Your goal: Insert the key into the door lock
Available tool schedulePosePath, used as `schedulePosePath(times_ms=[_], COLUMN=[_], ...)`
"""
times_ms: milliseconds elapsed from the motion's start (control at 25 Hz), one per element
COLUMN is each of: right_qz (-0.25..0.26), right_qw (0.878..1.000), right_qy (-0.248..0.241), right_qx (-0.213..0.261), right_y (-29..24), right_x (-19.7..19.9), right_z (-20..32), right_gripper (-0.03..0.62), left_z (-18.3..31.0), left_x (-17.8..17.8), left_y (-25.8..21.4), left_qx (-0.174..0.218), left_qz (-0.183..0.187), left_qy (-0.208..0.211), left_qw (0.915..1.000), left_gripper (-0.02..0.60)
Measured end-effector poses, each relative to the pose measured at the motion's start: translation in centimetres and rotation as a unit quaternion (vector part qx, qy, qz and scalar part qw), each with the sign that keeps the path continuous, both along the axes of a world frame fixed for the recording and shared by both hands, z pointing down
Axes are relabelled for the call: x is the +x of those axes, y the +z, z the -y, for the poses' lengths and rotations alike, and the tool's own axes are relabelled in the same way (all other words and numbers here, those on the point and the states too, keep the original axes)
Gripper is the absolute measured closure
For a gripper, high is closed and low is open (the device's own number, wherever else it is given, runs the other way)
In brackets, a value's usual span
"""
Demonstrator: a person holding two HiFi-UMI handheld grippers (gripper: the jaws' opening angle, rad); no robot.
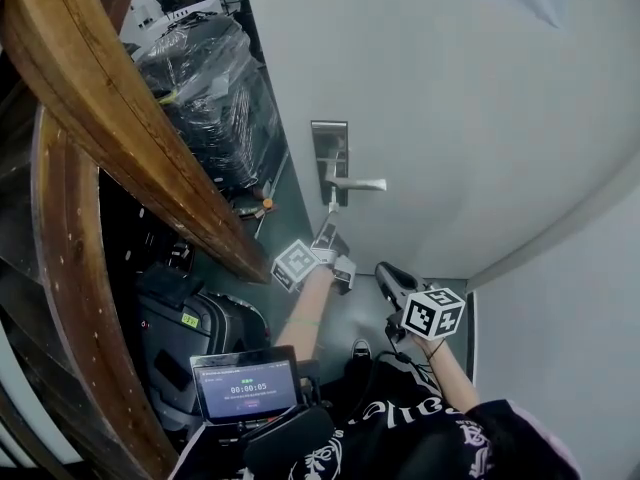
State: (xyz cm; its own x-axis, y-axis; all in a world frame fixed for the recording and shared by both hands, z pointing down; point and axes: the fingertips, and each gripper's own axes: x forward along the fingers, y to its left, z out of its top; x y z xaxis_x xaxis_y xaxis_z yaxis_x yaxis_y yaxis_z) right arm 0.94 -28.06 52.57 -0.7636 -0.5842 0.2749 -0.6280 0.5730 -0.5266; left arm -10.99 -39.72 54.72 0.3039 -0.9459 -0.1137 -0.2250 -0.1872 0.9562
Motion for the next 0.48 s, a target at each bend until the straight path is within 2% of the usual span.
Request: schedulePosePath(times_ms=[240,480], right_qz=[-0.005,-0.011], right_qw=[1.0,1.0], right_qy=[-0.002,0.009], right_qx=[-0.006,-0.013], right_y=[0.3,1.2], right_x=[-0.2,0.4], right_z=[0.0,-0.5], right_gripper=[0.557,0.557], left_z=[0.4,0.3], left_x=[0.0,0.2], left_y=[0.2,-0.5], left_qx=[-0.001,0.014], left_qz=[-0.018,-0.037], left_qy=[0.015,0.02], left_qw=[0.9997,0.999], left_gripper=[0.56,0.56])
